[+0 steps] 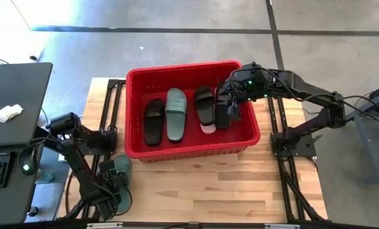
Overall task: Pick and place slides into bin
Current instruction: Stack the green slipper on top of the black slipper in the red bin
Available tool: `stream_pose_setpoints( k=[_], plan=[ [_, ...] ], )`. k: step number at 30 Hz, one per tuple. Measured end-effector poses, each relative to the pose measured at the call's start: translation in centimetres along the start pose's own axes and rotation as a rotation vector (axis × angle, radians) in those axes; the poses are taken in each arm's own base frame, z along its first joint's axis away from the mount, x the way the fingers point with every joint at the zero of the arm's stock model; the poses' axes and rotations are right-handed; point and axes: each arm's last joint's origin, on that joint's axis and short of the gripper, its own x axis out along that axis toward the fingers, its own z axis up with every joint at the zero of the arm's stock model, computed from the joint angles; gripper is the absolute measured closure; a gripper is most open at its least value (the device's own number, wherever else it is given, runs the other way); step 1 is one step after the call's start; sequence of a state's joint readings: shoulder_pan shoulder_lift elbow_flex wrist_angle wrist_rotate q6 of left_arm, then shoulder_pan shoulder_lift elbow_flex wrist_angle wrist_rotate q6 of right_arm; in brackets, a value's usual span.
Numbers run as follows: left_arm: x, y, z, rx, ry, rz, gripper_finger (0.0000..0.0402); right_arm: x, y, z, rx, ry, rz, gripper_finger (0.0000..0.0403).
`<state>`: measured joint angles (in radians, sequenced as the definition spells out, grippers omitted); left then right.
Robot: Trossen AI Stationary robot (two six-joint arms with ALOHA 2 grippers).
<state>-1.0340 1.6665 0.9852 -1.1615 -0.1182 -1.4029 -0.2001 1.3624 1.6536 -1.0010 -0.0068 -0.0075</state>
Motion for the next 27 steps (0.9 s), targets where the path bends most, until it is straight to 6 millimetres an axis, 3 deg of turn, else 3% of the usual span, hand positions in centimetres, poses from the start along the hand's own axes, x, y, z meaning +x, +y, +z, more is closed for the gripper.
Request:
stream_pose_setpoints(
  k=[8, 17, 27],
  plan=[
    [0.0, 0.5, -0.1, -0.100, -0.003, 0.053, 0.0391, 0.0, 0.0, 0.1, 0.000, -0.005, -0.005, 0.0201],
    [-0.7, 0.3, 0.1, -0.146, -0.007, 0.038, 0.0397, 0.0, 0.0, 0.0, 0.000, -0.004, -0.004, 0.0201],
    [-7.0, -0.7, 1.5, -0.133, -0.178, -0.054, 0.0401, 0.0, 0.0, 0.0, -0.004, -0.004, -0.003, 0.0201]
  ],
)
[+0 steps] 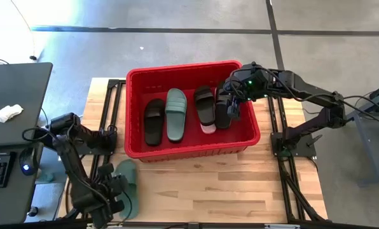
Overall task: Pick and place slides into bin
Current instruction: Stack the green slipper on top of the black slipper in the red bin
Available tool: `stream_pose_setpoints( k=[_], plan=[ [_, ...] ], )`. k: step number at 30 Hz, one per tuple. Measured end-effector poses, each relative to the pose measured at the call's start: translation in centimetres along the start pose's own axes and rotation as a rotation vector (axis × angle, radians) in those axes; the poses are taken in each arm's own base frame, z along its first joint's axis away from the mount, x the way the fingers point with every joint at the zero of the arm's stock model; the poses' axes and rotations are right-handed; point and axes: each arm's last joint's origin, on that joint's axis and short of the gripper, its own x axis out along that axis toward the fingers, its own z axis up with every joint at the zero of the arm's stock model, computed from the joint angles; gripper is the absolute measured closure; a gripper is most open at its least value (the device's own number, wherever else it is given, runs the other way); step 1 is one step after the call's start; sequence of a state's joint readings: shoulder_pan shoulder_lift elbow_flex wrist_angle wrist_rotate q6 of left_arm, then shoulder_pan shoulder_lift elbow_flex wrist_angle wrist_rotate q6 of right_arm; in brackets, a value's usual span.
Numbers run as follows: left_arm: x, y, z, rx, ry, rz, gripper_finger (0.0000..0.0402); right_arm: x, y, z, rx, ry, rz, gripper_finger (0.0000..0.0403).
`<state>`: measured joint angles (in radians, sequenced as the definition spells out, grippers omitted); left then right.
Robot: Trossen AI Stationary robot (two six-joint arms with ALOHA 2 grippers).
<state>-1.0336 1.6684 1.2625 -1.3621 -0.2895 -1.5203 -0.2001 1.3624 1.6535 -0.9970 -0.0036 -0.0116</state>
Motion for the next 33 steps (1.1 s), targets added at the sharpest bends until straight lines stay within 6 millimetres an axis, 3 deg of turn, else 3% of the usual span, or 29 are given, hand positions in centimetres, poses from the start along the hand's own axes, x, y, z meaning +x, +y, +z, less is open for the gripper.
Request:
stream_pose_setpoints(
  k=[13, 20, 27, 33],
  plan=[
    [-9.6, -1.0, 3.1, 0.168, -0.143, -0.318, 0.0402, 0.0, 0.3, 0.0, 0.062, 0.002, 0.097, 0.0201],
    [-13.7, -0.3, 4.8, 0.210, -0.383, -0.391, 0.0401, 0.0, 0.5, 0.0, 0.139, 0.009, 0.168, 0.0201],
    [-15.3, 1.2, 7.9, 0.310, -0.680, -0.212, 0.0401, -0.1, 0.7, 0.8, 0.186, -0.055, 0.294, 0.0201],
    [-14.6, 3.1, 12.2, 0.423, -0.725, 0.036, 0.0401, -0.2, -0.3, 2.1, 0.229, -0.166, 0.447, 0.0201]
  ],
)
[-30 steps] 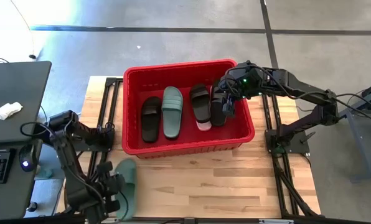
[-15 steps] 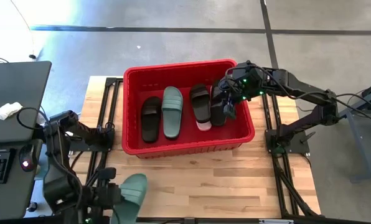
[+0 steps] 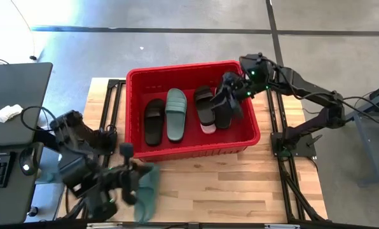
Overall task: Pick and place slides into bin
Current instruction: Stack the green slipper on top of the black slipper in the red bin
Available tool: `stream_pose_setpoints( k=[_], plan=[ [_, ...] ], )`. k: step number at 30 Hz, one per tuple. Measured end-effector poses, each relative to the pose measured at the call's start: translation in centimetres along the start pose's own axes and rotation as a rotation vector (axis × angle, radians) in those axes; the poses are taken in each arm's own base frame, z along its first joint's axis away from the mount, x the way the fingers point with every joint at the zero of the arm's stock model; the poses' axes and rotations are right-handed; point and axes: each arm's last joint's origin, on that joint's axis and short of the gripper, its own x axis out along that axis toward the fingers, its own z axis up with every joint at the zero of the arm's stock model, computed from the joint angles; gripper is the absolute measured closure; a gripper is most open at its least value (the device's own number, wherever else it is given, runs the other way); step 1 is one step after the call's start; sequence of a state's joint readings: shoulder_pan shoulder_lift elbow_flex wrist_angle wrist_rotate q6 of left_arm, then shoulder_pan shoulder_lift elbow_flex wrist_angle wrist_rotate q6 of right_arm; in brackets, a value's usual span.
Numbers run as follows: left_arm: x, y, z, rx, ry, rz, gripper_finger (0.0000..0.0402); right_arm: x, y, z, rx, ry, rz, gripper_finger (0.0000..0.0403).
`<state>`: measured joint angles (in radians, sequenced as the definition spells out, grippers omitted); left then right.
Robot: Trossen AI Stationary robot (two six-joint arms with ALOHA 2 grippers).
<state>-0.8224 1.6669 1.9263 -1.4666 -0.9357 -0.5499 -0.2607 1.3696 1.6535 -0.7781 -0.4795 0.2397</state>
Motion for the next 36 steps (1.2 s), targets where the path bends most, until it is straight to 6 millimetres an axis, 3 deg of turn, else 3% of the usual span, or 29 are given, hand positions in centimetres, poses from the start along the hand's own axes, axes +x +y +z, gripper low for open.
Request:
stream_pose_setpoints(
  k=[3, 7, 11, 16, 21, 27, 36],
  plan=[
    [1.7, 1.5, 0.7, 0.061, 0.033, 0.052, 0.0401, -0.1, -1.0, 0.2, 0.028, 0.008, 0.041, 0.0201],
    [3.1, 2.1, 0.5, 0.050, 0.182, -0.120, 0.0401, -0.3, -1.5, -1.2, 0.051, 0.144, 0.015, 0.0201],
    [3.0, 1.4, 0.1, -0.028, 0.289, -0.285, 0.0401, -0.2, -1.1, -2.7, 0.026, 0.275, -0.025, 0.0201],
    [1.8, 0.3, -0.4, -0.145, 0.376, -0.417, 0.0401, 0.0, -0.5, -2.8, -0.056, 0.280, -0.051, 0.0201],
    [0.5, -1.5, -0.7, -0.252, 0.449, -0.534, 0.0401, 0.4, -0.4, -2.3, -0.107, 0.229, -0.038, 0.0201],
    [-0.2, -4.6, -2.5, -0.212, 0.583, -0.450, 0.0401, 0.5, -0.4, -1.9, -0.138, 0.193, -0.046, 0.0201],
    [2.7, -10.1, -4.6, -0.094, 0.643, -0.293, 0.0401, 0.4, -0.7, -1.8, -0.167, 0.177, -0.179, 0.0201]
  ],
)
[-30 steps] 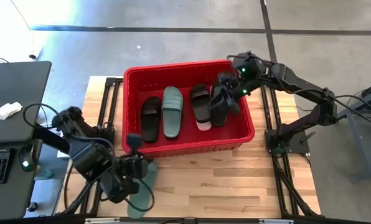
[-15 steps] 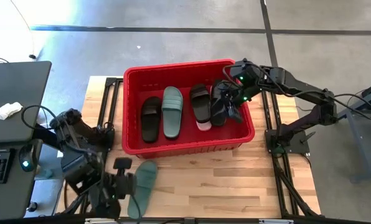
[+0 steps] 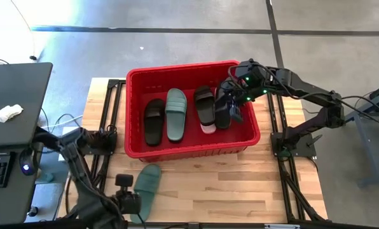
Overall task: Pick and place slides into bin
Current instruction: Stack the green slipper on top of the black slipper in the red bin
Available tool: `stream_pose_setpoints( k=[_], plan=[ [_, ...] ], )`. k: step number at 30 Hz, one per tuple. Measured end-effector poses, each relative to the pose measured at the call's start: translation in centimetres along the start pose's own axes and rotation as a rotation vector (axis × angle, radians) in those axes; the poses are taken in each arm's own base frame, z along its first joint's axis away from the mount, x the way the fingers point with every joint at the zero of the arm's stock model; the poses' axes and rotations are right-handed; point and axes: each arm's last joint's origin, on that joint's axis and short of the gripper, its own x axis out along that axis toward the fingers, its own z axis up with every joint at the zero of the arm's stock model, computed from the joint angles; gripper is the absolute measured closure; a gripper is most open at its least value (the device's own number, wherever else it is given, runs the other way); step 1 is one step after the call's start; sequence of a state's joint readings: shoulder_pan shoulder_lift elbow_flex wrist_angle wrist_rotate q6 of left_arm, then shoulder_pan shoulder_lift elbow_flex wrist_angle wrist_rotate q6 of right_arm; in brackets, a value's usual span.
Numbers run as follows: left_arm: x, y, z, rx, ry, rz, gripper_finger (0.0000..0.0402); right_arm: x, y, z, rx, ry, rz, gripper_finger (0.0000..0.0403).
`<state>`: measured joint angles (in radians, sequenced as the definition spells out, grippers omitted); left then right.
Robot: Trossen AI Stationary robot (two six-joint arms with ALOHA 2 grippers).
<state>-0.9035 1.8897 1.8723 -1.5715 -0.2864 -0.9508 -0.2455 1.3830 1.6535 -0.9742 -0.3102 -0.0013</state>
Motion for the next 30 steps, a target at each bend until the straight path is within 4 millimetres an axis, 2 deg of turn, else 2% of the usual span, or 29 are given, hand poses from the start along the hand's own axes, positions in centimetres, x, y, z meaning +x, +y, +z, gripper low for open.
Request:
stream_pose_setpoints(
  k=[8, 12, 15, 18, 24, 27, 30],
  plan=[
    [6.1, -1.7, -0.9, 0.066, 0.113, 0.193, 0.0400, 0.0, -0.1, 0.1, 0.010, -0.008, -0.023, 0.0201],
    [8.3, -1.6, -1.8, 0.055, 0.162, 0.264, 0.0400, 0.0, -0.1, 0.1, 0.024, -0.008, -0.022, 0.0201],
    [9.0, -1.4, -2.1, 0.060, 0.177, 0.287, 0.0386, 0.0, -0.1, 0.1, 0.025, -0.007, -0.022, 0.0201],
    [9.0, -1.4, -2.1, 0.063, 0.159, 0.295, 0.0352, 0.0, -0.1, 0.1, 0.023, -0.007, -0.021, 0.0201],
    [9.3, -2.1, -1.6, 0.140, 0.091, 0.244, 0.0249, 0.0, -0.1, 0.1, 0.018, -0.007, -0.020, 0.0201],
    [10.0, -2.6, -1.3, 0.235, 0.061, 0.249, 0.0208, 0.0, -0.1, 0.1, 0.001, -0.007, -0.020, 0.0201],
    [11.3, -2.9, -1.0, 0.264, 0.080, 0.279, 0.0185, 0.0, -0.1, 0.1, -0.001, -0.007, -0.020, 0.0201]
  ],
)
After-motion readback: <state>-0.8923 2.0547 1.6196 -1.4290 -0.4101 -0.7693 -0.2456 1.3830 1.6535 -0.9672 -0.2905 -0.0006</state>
